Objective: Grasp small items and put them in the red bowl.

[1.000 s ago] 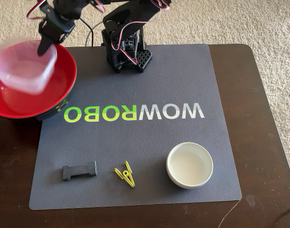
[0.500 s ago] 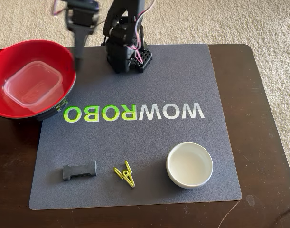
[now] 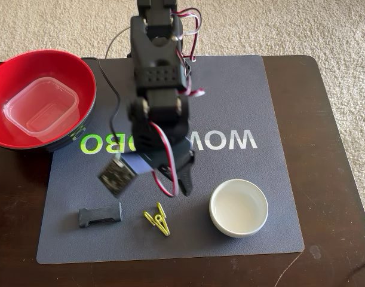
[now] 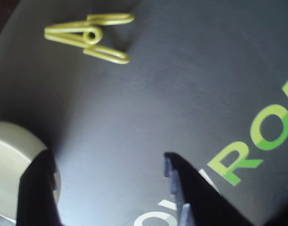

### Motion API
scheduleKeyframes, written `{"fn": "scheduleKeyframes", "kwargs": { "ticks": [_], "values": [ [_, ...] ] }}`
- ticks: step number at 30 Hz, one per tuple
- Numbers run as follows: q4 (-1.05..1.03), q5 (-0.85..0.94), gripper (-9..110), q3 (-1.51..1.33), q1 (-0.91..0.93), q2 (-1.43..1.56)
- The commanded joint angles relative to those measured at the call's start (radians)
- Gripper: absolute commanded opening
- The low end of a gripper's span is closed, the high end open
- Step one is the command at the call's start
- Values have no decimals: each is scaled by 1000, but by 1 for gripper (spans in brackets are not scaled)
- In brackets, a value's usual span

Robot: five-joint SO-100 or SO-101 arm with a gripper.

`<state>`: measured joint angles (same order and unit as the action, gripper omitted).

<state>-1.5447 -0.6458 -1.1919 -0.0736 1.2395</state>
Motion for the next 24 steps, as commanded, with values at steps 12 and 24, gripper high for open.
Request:
{"fn": "scheduleKeyframes", "kwargs": {
  "ticks": [12,24],
  "values": [
    [123,-129,29,3,-218,-123],
    [245,150,0,-5,-275,-284]
  ]
}}
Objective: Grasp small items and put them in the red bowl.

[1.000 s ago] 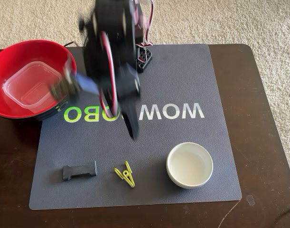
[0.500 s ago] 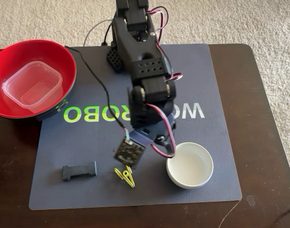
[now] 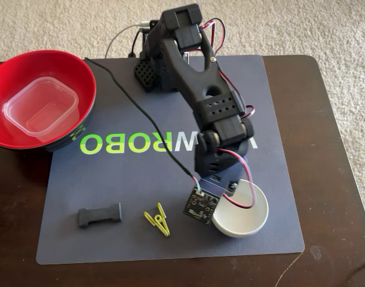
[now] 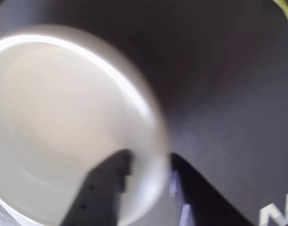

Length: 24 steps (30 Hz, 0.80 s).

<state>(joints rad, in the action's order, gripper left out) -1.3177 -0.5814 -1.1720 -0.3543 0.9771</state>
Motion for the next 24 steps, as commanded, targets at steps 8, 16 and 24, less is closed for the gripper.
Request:
{"fn": "scheduleKeyframes", "kwargs": {
  "ticks": [8,16,24],
  "values": [
    [193,377,0,-327,163,345],
    [141,492,0,-477,423,867],
    [-67,431,0,-512,721,1275]
  ]
}}
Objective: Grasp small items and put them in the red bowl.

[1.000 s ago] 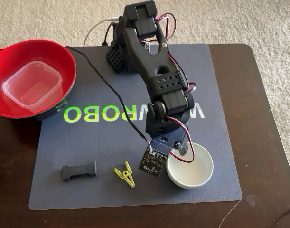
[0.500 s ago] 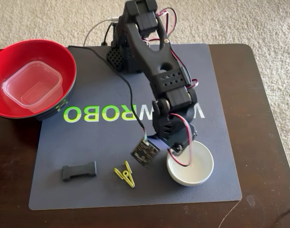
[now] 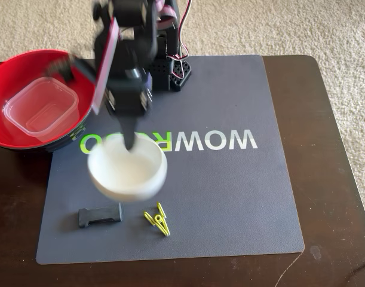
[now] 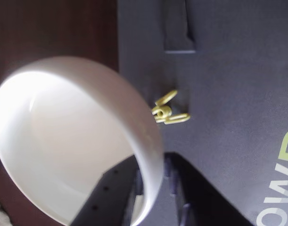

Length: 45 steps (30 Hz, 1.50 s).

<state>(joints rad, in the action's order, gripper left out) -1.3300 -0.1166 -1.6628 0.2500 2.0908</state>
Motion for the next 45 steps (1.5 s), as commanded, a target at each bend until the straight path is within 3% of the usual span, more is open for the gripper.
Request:
{"fn": "scheduleKeyframes", "kwargs": {
  "ticks": [1,6,13,17,21,25,32,37,41,45],
  "values": [
    [-66,-60,0,-63,170,227],
    [-52,-225,0,-341,485,463],
    [67,-380,0,-517,865,388],
    [92,-443,0,-526,986,265],
    [121,-462,1,-531,992,219],
    [124,-482,28,-522,957,244],
    [91,-479,33,-486,828,446],
    [-9,-423,34,-359,428,552],
    [-81,-445,33,-181,49,359],
    [-80,-560,35,69,-86,-112]
  ]
}}
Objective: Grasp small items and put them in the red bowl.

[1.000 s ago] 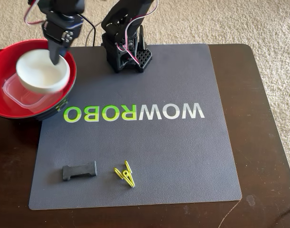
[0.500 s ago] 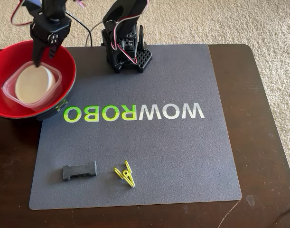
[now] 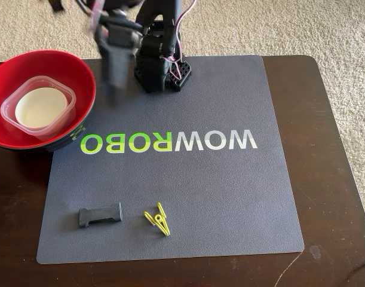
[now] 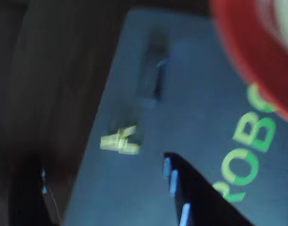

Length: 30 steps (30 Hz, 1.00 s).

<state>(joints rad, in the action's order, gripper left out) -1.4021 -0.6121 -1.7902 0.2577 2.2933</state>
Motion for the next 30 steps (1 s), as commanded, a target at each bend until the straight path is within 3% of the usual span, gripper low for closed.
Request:
{"fn": "scheduleKeyframes", "kwargs": {
  "ticks": [1,5,8,15,18,20,30],
  "values": [
    [-8,-115,35,295,-104,-448],
    [-109,-130,34,893,-84,-1020],
    [-304,49,33,1427,-67,-1410],
    [-304,755,27,1206,-169,-1425],
    [-301,945,28,1210,-236,-1465],
    [-296,1025,28,1212,-262,-1497],
    [-299,1097,30,1494,-215,-1790]
  ]
}}
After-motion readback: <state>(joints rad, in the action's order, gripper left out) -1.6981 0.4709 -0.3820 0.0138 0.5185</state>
